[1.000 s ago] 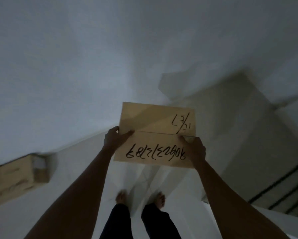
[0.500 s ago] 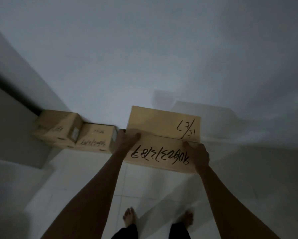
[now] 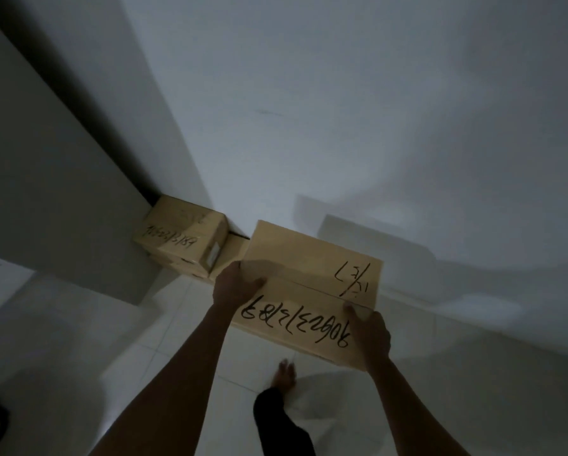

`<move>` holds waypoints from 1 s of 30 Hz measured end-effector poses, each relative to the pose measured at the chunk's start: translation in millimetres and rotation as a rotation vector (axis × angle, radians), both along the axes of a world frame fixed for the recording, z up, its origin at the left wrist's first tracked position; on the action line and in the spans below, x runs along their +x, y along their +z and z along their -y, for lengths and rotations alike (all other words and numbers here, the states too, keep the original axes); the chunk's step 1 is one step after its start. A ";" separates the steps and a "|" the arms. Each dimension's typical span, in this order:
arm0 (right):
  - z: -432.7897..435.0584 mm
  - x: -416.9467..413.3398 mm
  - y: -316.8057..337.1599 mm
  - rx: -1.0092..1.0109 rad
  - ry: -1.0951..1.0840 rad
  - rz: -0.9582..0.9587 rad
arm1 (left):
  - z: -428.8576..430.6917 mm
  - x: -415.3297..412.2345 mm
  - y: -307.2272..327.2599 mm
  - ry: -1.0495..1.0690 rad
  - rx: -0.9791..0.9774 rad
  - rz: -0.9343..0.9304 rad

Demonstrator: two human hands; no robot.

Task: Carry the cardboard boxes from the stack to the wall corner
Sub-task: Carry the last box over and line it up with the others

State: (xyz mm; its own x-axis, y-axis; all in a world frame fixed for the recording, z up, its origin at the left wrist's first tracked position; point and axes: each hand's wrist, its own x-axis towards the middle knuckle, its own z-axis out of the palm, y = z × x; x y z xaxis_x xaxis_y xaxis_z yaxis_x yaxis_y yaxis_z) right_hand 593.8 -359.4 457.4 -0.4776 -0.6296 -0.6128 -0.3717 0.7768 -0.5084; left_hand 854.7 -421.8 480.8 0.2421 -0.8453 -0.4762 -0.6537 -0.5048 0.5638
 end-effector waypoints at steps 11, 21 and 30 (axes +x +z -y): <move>118.2 110.1 -164.0 0.093 -0.017 0.007 | 115.6 111.9 -164.1 -0.010 0.100 -0.007; 186.5 183.7 -334.4 0.088 -0.044 -0.047 | 189.1 180.2 -350.3 -0.154 0.041 -0.056; 213.0 213.9 -399.6 0.035 -0.093 -0.201 | 209.6 186.0 -406.6 -0.444 -0.063 0.235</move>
